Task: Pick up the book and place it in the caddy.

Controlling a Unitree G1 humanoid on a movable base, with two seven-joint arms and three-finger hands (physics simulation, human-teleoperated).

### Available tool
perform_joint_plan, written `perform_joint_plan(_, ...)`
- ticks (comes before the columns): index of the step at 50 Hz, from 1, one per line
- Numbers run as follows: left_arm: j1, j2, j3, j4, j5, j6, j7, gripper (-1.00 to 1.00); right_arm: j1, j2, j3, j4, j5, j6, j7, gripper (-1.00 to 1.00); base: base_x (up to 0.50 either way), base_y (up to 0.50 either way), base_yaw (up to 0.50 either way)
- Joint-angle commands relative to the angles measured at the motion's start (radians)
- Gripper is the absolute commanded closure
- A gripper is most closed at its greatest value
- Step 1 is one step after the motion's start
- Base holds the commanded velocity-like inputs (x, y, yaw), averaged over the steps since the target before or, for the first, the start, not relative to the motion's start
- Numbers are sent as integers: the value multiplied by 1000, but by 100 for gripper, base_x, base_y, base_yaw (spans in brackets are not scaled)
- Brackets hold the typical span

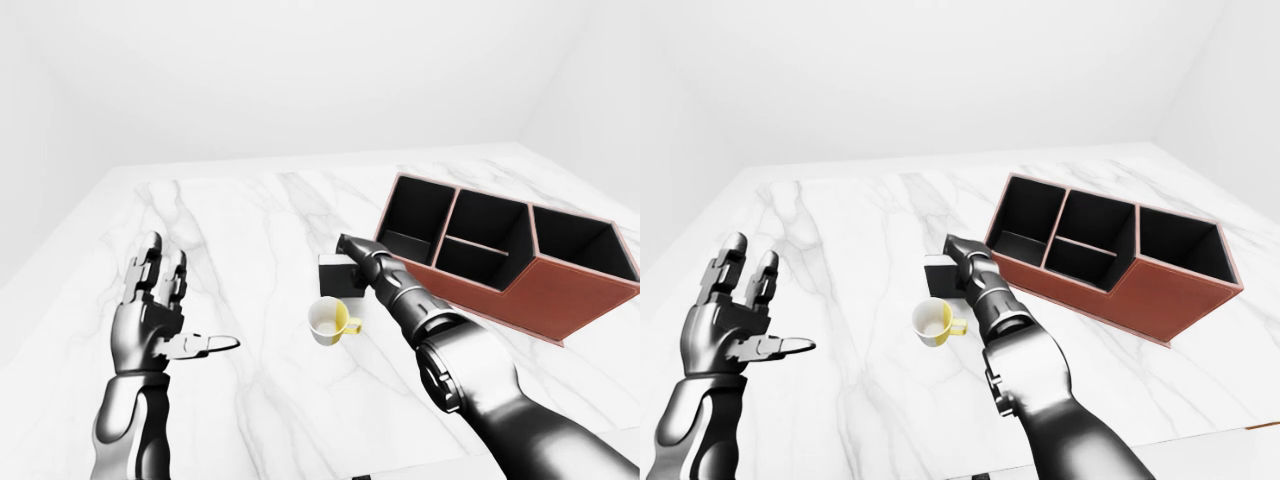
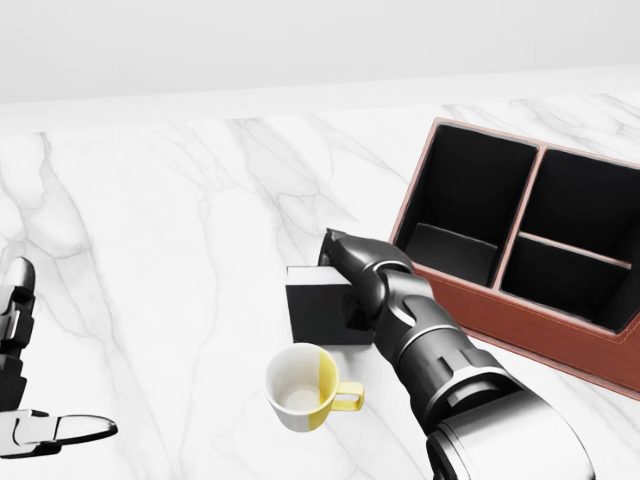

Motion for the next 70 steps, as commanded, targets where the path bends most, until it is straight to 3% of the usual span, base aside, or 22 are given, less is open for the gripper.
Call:
perform_joint_plan(1, 12, -3, 13, 0, -14, 0, -7, -100, -25, -5, -32, -23, 28, 0, -70, 100, 0, 0, 0)
perform_joint_plan(26, 20, -10, 13, -22, -26, 0, -15, -100, -100, -11, -29, -40, 116, 0, -39, 100, 0, 0, 0)
perform_joint_plan(39, -1, -7, -17, -10, -12, 0, -6, -100, -181, -37, -45, -72, 251, 0, 60, 100, 0, 0, 0)
perform_joint_plan(50, 0, -13, -60, -14, -5, 0, -8, -100, -223, -111, -31, -157, 331, 0, 156, 100, 0, 0, 0)
perform_joint_plan(60, 10, -20, -93, -34, 0, 0, -10, -100, -183, -181, -18, -338, 352, 0, 249, 100, 0, 0, 0)
perform_joint_plan(70, 16, -28, -133, -61, 5, 0, -11, -100, -71, -229, -28, -739, 295, 0, 442, 100, 0, 0, 0)
